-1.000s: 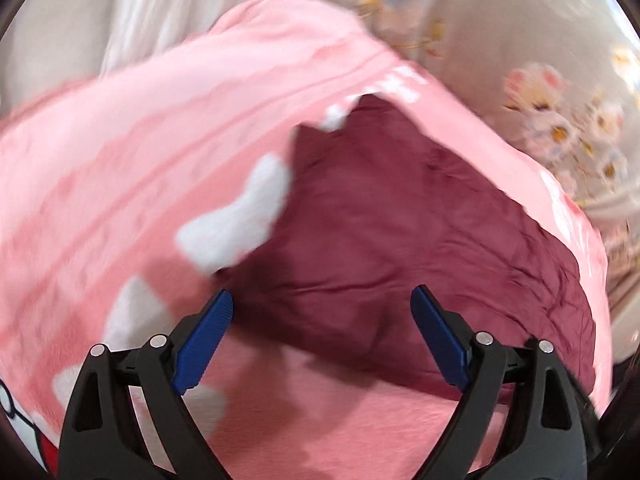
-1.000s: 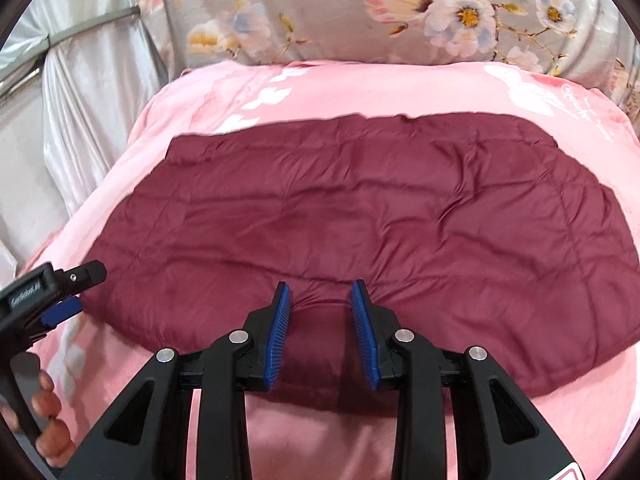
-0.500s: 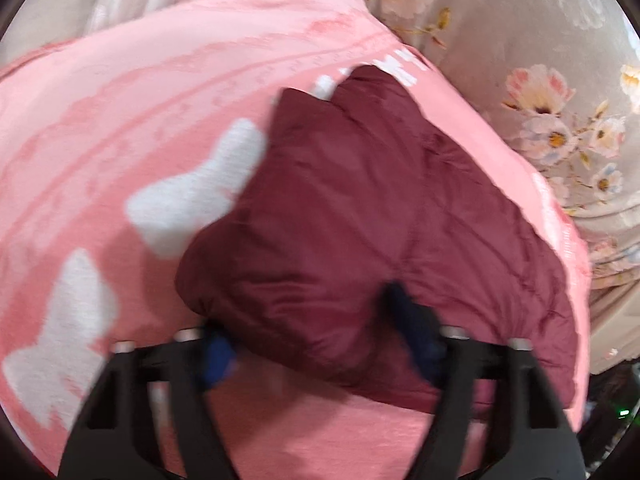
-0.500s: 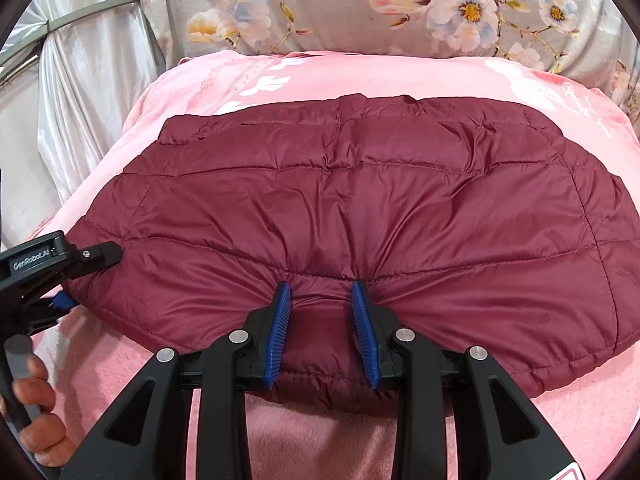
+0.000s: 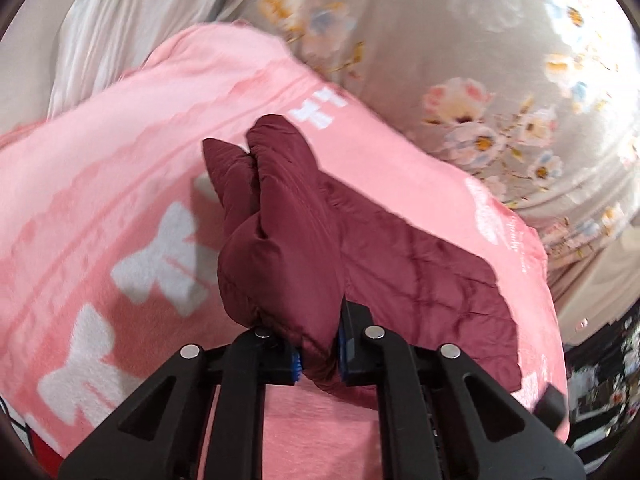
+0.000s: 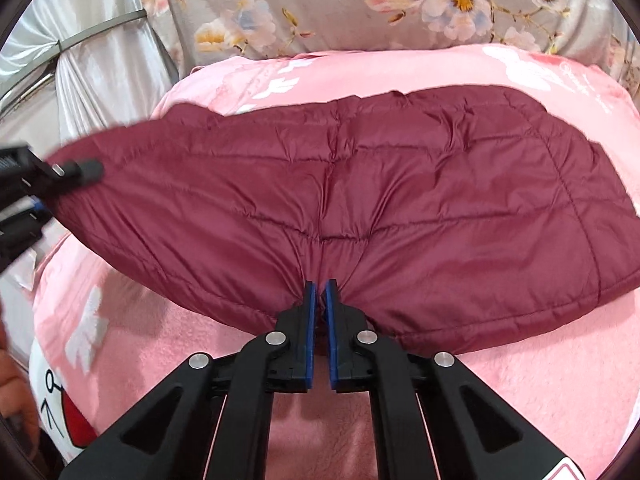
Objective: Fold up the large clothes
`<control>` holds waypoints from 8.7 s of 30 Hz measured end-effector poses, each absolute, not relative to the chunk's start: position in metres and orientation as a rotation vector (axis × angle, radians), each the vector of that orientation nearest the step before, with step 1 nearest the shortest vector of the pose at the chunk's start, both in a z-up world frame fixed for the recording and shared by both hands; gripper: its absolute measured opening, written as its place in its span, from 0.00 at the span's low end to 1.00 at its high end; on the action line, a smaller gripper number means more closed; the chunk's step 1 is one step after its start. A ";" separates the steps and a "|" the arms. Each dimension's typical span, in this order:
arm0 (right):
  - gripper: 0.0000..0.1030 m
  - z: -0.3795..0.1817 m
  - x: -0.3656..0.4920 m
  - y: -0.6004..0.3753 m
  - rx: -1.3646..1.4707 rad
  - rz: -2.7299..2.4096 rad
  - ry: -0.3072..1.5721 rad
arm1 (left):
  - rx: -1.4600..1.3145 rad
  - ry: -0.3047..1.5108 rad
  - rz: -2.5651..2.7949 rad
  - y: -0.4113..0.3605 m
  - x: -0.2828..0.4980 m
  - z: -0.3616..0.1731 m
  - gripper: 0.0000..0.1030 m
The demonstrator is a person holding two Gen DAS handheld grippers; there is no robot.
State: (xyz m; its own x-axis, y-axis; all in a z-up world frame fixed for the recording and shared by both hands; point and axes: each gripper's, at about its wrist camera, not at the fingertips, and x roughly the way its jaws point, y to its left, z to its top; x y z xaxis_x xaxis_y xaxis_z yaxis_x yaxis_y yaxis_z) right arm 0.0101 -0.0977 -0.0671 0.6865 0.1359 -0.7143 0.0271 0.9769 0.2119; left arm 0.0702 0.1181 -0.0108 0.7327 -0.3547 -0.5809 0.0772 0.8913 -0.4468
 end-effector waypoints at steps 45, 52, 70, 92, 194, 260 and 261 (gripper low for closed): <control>0.40 0.072 -0.020 -0.360 0.593 -0.094 0.548 | -0.111 0.684 -0.365 -0.096 0.072 0.086 0.80; 0.45 0.091 0.096 -0.356 0.651 -0.121 0.598 | -0.104 0.727 -0.160 -0.070 0.148 0.090 0.79; 0.03 0.013 0.117 -0.368 0.476 -0.355 0.686 | 0.027 0.891 -0.133 -0.162 0.225 0.009 0.75; 0.04 -0.047 0.128 -0.376 0.453 -0.305 0.719 | 0.095 0.813 -0.104 -0.195 0.230 -0.044 0.85; 0.50 -0.083 -0.028 -0.355 0.741 0.028 0.750 | -0.077 1.003 -0.337 -0.119 0.093 -0.072 0.96; 0.14 0.175 0.092 -0.256 0.411 0.227 0.188 | -0.101 0.411 -0.662 -0.014 0.182 0.180 0.35; 0.14 0.179 0.103 -0.251 0.399 0.234 0.177 | -0.093 0.390 -0.655 -0.006 0.186 0.184 0.36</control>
State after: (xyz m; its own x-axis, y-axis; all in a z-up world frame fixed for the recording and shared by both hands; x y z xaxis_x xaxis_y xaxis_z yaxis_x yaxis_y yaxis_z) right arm 0.1030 -0.2507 0.1786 0.9577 0.2595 -0.1245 -0.1901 0.8950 0.4035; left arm 0.1861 -0.0065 0.1837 0.7238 -0.6094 -0.3237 0.5750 0.7920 -0.2052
